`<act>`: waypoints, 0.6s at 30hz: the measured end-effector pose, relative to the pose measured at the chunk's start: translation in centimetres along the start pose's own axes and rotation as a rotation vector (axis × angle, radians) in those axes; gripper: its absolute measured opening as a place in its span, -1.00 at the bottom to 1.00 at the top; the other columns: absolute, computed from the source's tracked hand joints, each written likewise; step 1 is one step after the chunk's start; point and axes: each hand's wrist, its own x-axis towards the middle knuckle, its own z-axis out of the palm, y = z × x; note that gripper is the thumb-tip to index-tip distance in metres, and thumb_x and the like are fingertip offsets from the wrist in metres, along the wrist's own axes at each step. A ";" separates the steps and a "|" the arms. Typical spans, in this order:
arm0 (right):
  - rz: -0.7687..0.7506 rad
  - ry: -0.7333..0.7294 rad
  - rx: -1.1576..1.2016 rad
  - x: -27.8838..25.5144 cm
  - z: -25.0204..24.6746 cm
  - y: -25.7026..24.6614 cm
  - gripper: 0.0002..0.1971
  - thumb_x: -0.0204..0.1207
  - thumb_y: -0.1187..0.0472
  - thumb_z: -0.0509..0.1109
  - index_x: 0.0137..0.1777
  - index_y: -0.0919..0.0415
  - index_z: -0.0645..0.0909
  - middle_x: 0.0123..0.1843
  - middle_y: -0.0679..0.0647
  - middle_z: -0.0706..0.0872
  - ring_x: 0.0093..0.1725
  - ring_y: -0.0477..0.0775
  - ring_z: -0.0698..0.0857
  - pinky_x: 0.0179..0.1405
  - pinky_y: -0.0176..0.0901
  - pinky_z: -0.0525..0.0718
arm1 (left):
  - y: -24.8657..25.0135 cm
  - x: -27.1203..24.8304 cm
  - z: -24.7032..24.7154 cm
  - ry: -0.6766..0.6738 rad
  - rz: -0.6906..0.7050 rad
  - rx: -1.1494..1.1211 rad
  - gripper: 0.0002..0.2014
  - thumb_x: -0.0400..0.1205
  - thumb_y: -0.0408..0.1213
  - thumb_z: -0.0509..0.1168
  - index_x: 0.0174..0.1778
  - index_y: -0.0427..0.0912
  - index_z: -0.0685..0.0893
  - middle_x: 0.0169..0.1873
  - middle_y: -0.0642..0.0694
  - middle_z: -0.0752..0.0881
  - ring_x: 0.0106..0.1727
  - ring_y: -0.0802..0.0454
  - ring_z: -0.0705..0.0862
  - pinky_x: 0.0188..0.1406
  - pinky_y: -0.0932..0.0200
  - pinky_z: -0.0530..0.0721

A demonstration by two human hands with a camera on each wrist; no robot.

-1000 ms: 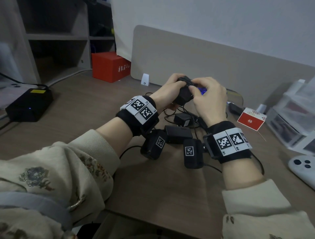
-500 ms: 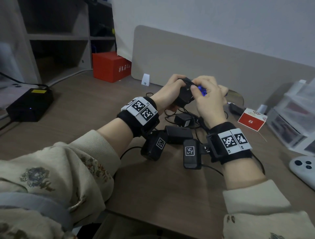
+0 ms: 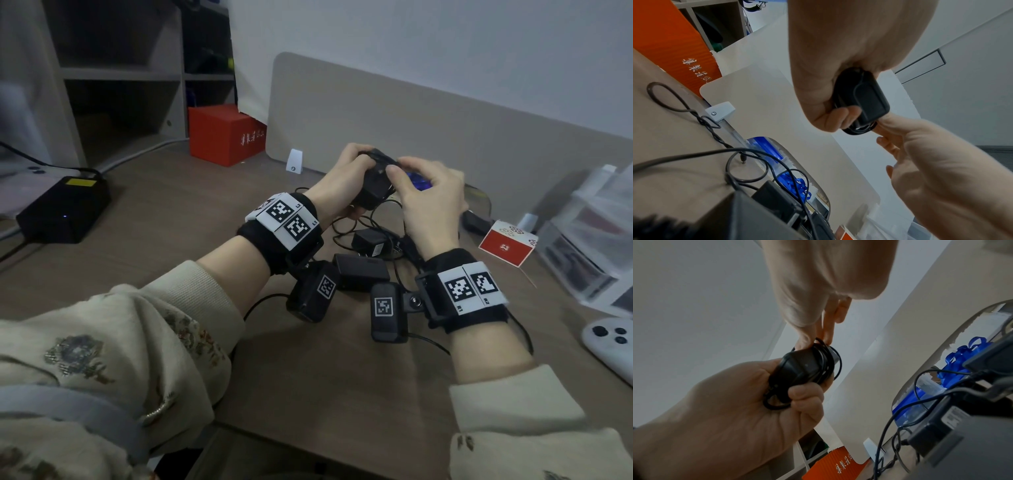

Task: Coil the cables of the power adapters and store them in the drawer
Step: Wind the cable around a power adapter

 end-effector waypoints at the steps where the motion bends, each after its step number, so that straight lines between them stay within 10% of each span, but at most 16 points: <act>1: -0.017 -0.007 0.005 -0.1 0.0 -0.1 -0.84 0.46 -0.07 0.43 -0.02 -0.13 0.78 -0.13 -0.24 0.70 0.25 0.15 0.58 0.28 0.26 0.52 | 0.0 0.0 0.0 -0.003 -0.001 0.003 -0.75 0.78 -0.25 -0.02 0.32 0.00 0.43 -0.13 -0.11 0.53 -0.30 0.00 0.52 -0.47 0.20 0.38; 18: 0.007 -0.175 -0.119 0.1 0.0 -0.9 -0.88 0.65 0.12 0.33 0.07 0.03 0.70 0.14 -0.12 0.37 0.31 0.10 0.34 0.36 0.05 0.34 | -0.3 0.2 -0.2 -0.045 -0.042 -0.049 -0.68 0.77 0.04 0.05 0.19 -0.12 0.51 -0.25 -0.08 0.59 -0.36 0.05 0.54 -0.51 0.25 0.40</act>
